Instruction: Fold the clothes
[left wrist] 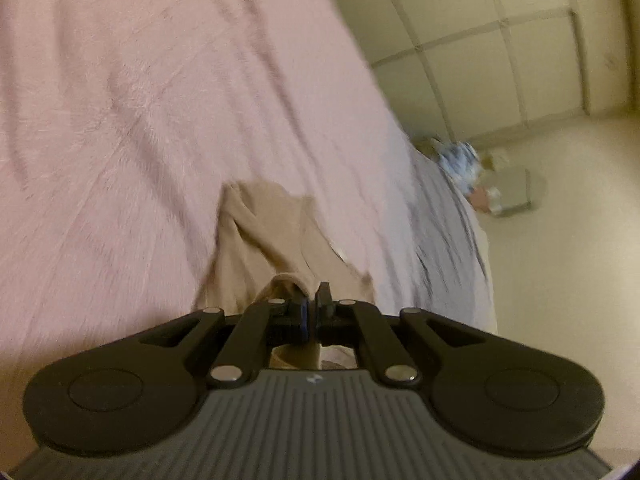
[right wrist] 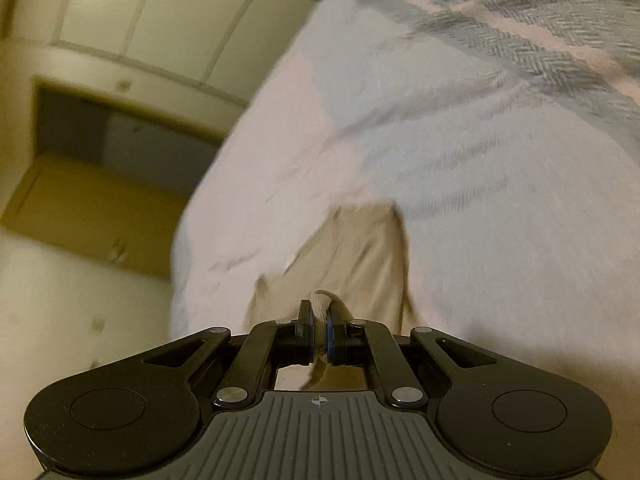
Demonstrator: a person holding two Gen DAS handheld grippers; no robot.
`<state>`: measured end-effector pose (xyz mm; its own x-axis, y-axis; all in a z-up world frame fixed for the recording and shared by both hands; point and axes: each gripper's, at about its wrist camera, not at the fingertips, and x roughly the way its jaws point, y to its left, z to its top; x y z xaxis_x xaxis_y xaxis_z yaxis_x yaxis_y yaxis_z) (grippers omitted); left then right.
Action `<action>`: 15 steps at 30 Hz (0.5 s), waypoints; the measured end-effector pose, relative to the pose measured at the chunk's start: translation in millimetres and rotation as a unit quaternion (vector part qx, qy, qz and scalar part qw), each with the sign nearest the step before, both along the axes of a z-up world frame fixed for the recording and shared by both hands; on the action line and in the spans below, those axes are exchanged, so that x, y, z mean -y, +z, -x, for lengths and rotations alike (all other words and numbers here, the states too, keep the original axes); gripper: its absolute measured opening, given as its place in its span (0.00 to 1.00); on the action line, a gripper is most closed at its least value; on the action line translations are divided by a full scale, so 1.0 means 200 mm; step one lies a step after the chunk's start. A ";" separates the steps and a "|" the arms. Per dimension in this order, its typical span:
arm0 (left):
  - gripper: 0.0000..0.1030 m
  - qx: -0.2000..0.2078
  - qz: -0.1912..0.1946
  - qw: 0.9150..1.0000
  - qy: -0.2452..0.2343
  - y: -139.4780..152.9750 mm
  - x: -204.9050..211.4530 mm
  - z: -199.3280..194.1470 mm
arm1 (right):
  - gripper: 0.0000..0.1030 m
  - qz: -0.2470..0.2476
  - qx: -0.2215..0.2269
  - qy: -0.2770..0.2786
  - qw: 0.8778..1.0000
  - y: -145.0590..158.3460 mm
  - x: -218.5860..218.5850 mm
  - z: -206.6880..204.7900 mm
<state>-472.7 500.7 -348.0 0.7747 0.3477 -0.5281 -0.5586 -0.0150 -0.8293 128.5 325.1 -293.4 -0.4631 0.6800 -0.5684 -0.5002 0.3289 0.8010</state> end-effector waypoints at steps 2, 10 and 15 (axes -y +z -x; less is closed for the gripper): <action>0.05 -0.014 0.036 0.999 0.026 -0.15 -0.14 -0.06 | 0.04 0.040 -0.002 -0.032 0.999 -0.15 -0.16 0.01; 0.21 -0.056 -0.006 0.998 0.021 -0.18 -0.27 0.03 | 0.45 0.033 0.041 -0.058 0.997 -0.24 -0.24 0.00; 0.21 -0.151 -0.100 0.974 -0.135 -0.09 -0.23 -0.10 | 0.45 -0.006 0.208 0.041 0.977 -0.10 -0.22 0.09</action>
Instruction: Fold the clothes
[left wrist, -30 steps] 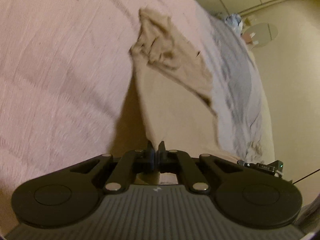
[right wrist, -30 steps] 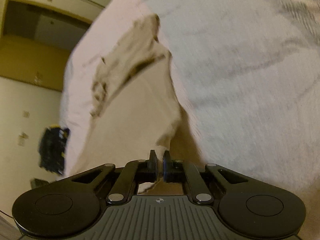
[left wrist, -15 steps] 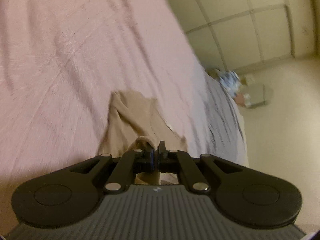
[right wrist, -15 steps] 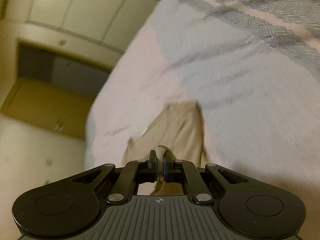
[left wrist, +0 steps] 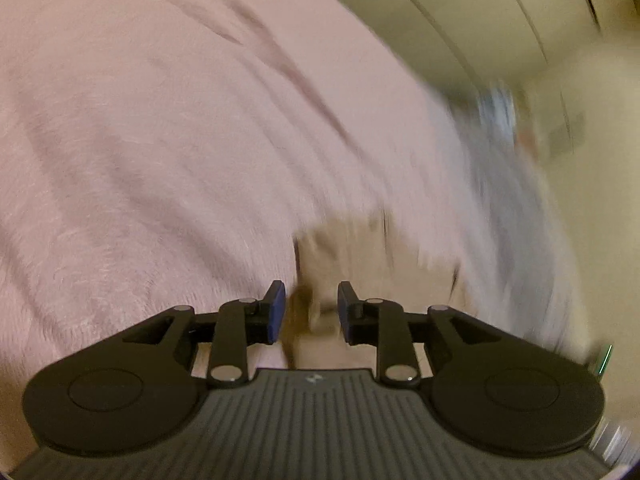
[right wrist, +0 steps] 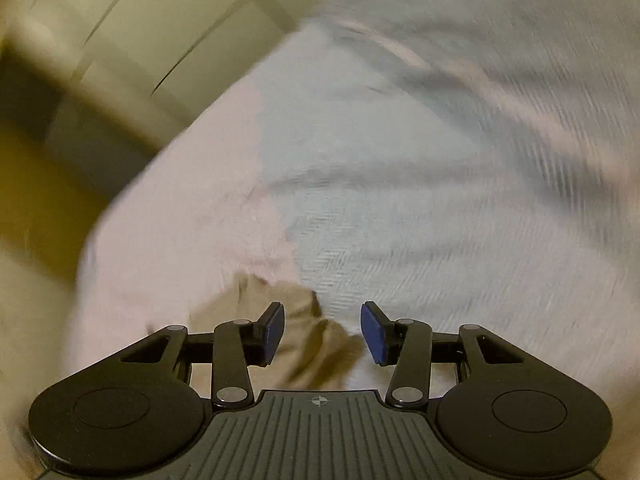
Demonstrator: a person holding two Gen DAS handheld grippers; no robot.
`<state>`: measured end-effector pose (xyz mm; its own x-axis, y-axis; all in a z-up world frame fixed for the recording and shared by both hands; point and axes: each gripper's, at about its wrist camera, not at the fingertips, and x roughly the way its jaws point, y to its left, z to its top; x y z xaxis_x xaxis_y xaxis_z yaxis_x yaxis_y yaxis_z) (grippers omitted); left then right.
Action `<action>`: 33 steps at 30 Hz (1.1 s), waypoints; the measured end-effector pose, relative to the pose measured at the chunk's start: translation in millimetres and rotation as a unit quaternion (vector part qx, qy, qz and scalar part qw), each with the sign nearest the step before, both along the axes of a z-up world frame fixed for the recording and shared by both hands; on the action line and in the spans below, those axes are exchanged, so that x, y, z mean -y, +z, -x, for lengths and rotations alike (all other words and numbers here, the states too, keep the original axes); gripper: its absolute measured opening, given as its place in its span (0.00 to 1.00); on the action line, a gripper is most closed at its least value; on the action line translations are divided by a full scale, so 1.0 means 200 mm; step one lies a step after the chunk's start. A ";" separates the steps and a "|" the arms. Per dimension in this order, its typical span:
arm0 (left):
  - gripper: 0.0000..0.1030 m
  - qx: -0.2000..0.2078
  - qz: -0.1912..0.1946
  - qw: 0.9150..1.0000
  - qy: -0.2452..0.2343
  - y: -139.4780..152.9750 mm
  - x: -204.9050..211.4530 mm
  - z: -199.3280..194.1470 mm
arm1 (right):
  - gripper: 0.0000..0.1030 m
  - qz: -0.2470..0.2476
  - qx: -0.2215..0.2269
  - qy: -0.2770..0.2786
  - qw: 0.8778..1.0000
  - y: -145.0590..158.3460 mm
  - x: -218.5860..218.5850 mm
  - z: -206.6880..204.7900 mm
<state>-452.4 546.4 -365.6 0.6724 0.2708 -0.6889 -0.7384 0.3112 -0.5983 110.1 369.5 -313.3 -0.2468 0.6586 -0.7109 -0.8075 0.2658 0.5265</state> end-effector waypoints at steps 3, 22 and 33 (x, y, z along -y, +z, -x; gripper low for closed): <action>0.21 -0.082 -0.047 0.992 -0.089 -0.01 0.05 -0.15 | 0.45 0.031 0.077 0.123 0.989 -0.01 -0.04 0.13; 0.18 -0.196 -0.270 0.904 -0.268 -0.07 0.13 -0.36 | 0.45 -0.018 0.259 0.262 0.930 -0.21 -0.21 0.33; 0.01 -0.140 -0.227 0.941 -0.210 -0.03 0.02 -0.32 | 0.03 -0.047 0.231 0.238 0.942 -0.15 -0.24 0.28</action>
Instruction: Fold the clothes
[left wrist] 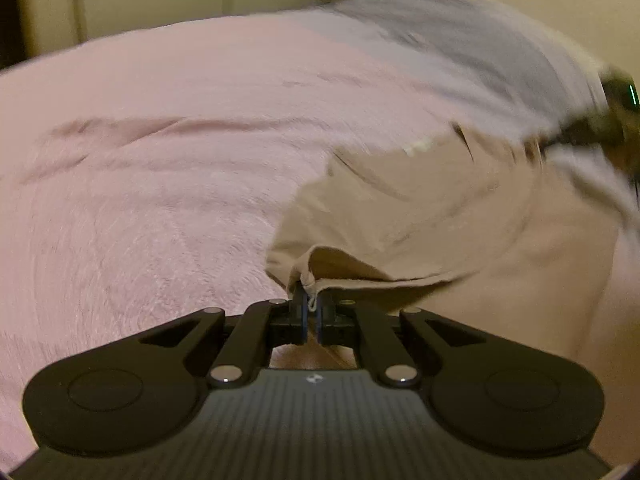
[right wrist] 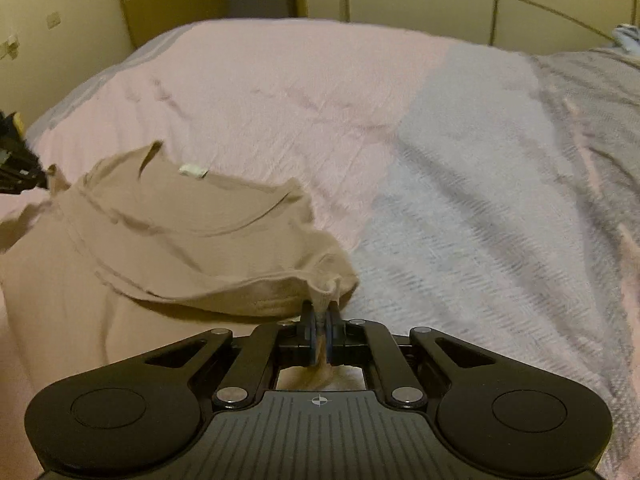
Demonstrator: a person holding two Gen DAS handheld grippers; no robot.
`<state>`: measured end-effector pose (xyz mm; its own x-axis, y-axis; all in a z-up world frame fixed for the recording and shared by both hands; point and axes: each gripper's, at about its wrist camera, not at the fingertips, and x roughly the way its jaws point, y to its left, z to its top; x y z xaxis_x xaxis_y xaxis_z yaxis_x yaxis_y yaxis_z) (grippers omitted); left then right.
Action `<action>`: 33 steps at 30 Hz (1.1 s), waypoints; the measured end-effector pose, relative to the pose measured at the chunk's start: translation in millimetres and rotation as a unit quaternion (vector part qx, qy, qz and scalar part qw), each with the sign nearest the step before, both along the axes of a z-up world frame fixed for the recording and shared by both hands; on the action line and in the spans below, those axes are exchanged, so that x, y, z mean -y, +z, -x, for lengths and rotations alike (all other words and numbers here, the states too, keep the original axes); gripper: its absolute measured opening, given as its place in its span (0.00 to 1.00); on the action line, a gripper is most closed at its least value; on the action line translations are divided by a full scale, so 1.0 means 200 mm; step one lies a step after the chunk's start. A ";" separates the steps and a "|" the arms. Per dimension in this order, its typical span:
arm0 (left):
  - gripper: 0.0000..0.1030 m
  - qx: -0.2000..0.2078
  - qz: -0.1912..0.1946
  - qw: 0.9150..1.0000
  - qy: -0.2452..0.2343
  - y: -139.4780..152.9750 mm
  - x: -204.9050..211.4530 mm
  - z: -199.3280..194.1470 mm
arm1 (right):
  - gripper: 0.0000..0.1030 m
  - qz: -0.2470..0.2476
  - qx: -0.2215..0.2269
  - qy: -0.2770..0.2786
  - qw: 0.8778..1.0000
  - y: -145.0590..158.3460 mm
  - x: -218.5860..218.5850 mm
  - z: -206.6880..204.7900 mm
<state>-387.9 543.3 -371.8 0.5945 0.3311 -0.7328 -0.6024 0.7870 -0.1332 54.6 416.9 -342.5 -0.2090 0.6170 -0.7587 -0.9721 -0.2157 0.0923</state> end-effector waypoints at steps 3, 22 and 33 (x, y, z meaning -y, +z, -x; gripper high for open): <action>0.01 0.036 0.030 0.998 0.033 0.03 -0.04 0.04 | 0.03 -0.014 -0.013 -0.020 1.000 0.02 0.00 -0.03; 0.01 0.058 0.055 0.986 0.143 -0.03 -0.39 -0.14 | 0.03 -0.017 0.003 -0.110 0.994 0.03 -0.25 -0.10; 0.13 0.086 0.129 0.962 0.226 -0.08 -0.54 -0.09 | 0.14 0.028 -0.104 -0.247 0.963 -0.01 -0.31 -0.29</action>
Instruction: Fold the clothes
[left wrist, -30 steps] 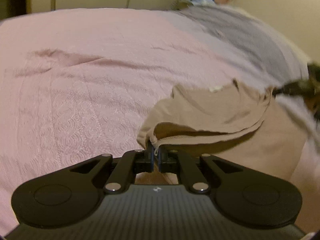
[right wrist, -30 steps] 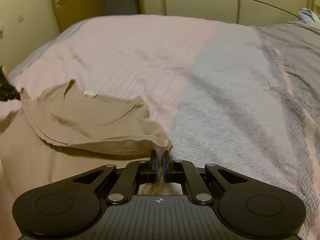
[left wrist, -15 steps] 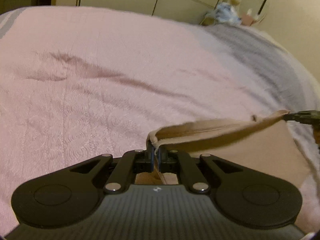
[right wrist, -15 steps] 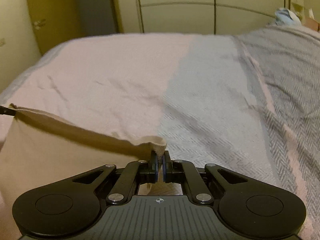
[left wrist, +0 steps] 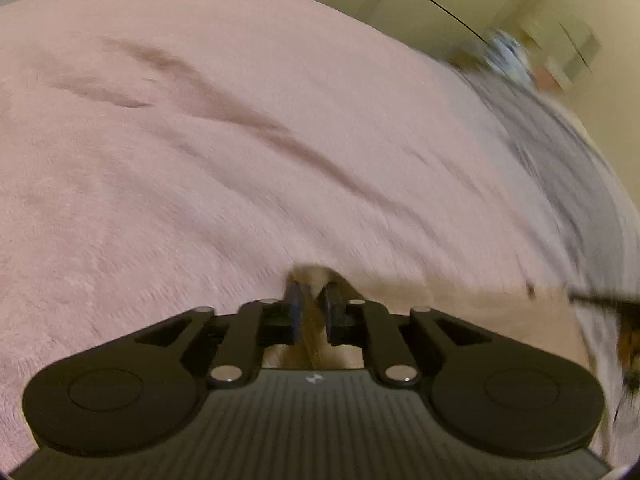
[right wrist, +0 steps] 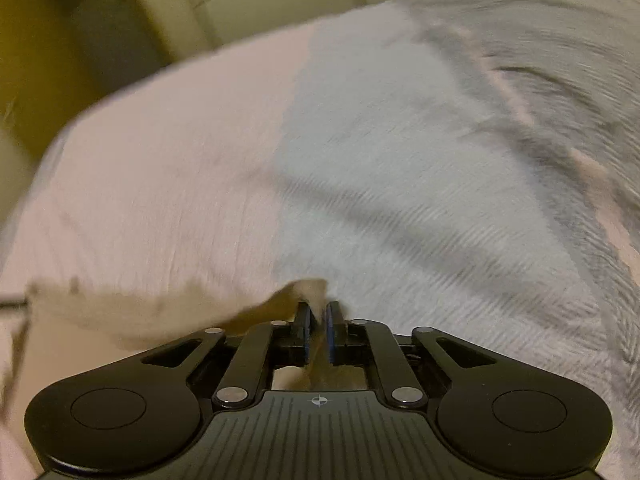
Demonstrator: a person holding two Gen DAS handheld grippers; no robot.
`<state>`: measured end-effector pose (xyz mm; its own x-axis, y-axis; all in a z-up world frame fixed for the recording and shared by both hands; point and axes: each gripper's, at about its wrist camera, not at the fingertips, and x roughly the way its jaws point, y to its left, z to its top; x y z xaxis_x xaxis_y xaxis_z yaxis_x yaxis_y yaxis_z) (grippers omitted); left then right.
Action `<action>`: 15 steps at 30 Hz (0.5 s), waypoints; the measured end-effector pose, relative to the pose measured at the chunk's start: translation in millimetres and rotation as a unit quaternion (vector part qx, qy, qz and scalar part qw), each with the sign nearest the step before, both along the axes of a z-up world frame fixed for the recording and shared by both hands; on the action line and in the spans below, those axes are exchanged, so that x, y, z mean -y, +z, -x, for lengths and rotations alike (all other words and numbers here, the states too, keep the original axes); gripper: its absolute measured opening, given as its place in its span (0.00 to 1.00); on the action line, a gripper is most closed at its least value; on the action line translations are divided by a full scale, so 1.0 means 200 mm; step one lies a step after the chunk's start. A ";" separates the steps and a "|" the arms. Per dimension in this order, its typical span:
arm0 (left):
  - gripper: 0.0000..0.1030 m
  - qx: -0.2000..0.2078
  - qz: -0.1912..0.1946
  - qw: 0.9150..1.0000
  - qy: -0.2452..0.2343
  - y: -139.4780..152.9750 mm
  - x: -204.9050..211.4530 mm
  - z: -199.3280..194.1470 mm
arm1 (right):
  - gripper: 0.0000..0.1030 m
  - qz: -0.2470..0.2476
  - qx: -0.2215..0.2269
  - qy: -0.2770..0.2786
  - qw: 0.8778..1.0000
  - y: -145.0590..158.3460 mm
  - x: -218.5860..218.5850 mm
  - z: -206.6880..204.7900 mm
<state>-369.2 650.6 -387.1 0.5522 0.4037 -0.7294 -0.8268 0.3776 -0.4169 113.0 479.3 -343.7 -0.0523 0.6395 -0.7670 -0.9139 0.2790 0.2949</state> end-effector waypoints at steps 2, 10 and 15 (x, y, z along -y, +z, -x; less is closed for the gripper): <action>0.18 0.013 0.027 0.998 0.048 -0.01 -0.05 0.03 | 0.24 0.018 0.015 -0.068 0.997 0.00 -0.02 -0.04; 0.18 -0.025 -0.014 0.999 -0.037 0.06 0.10 -0.07 | 0.34 0.000 0.015 0.045 0.999 0.12 0.07 0.14; 0.18 -0.096 -0.038 0.993 -0.052 0.01 0.16 -0.17 | 0.34 0.064 0.136 0.066 0.987 -0.02 0.03 0.33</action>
<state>-335.5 619.0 -385.6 0.4469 0.4109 -0.7946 -0.8436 0.4890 -0.2216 48.0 472.8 -347.7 0.0896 0.5384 -0.8379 -0.9852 0.1716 0.0049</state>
